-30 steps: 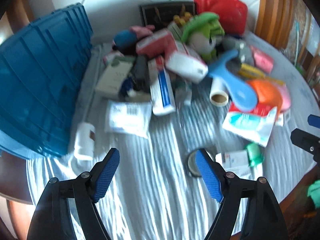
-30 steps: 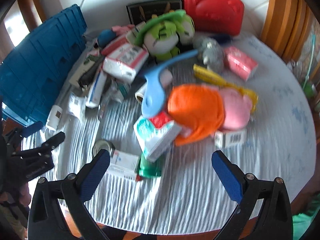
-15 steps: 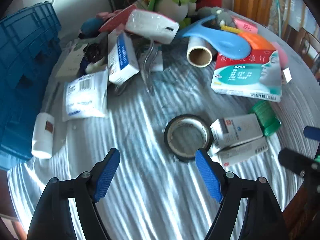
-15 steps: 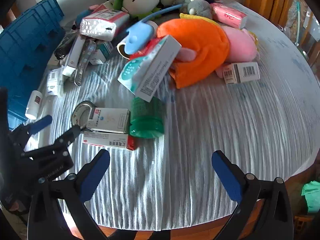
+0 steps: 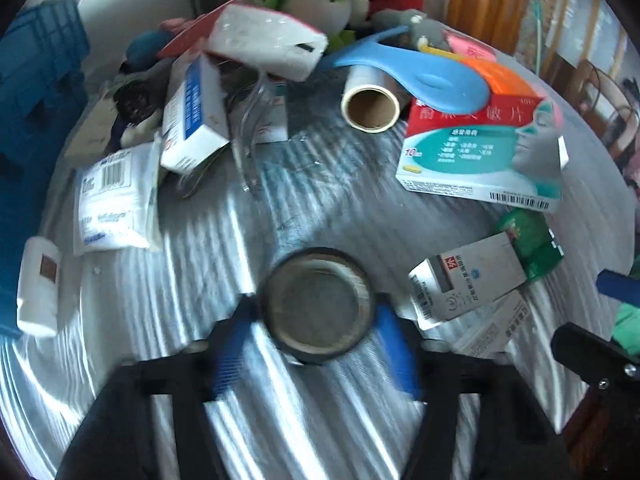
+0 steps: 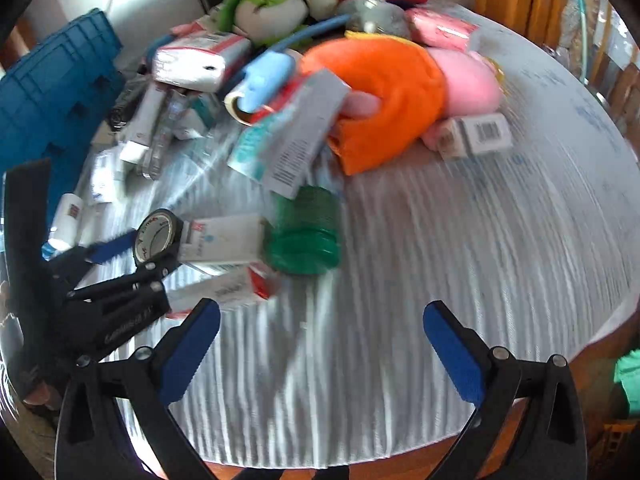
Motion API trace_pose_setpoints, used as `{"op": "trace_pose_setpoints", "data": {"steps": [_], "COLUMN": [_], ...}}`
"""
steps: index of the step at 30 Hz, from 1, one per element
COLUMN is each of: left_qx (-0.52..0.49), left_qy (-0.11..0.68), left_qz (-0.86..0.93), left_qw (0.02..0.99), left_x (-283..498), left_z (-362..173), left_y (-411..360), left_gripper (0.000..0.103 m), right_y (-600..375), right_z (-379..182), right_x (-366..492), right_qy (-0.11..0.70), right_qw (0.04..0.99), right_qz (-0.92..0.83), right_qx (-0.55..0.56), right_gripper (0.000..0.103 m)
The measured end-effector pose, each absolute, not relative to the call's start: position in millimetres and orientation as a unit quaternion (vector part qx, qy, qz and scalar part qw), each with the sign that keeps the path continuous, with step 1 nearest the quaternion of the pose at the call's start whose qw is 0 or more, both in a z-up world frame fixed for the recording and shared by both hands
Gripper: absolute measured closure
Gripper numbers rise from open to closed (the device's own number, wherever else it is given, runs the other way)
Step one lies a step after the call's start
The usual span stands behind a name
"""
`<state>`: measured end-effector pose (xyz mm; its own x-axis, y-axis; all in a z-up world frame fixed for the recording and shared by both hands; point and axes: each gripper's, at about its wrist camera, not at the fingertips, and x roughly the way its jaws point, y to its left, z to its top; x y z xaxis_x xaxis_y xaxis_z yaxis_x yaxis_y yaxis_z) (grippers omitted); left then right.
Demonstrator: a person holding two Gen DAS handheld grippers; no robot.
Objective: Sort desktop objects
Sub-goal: 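Grasp the black tape roll with the left tool, then grasp long white medicine box with right tool while left tool lifts tape roll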
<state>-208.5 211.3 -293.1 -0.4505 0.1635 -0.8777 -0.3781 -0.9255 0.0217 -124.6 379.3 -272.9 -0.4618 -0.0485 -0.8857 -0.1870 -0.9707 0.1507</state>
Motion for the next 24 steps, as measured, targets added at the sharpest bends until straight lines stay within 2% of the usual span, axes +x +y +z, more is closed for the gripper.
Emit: {"op": "trace_pose_setpoints", "data": {"steps": [12,22,23,24], "left_qx": [-0.492,-0.48,-0.479,-0.479], "left_qy": [0.115,0.093,0.092,0.09], "left_qz": [0.857,0.869,0.87,0.87], "left_qw": [0.099,0.08,0.078,0.076], "left_x": [-172.5,-160.2,-159.9,-160.1], "left_z": [-284.3,-295.5,-295.5,-295.2], "left_y": [145.2,149.1,149.8,150.9], "left_gripper": [0.048,0.048,0.048,0.048], "right_y": [316.0,303.1,303.4,303.3], "right_z": [-282.9,-299.4,-302.1,-304.2], "right_x": [-131.4,-138.5,-139.7,-140.2], "right_qy": [0.069,0.003,0.003,0.002], "right_qw": [-0.044,-0.07,-0.073,-0.072], "right_qz": [0.866,0.884,0.883,0.883], "right_qx": [-0.493,-0.462,-0.463,-0.465], "right_gripper": [0.0,0.0,0.002,0.009]}}
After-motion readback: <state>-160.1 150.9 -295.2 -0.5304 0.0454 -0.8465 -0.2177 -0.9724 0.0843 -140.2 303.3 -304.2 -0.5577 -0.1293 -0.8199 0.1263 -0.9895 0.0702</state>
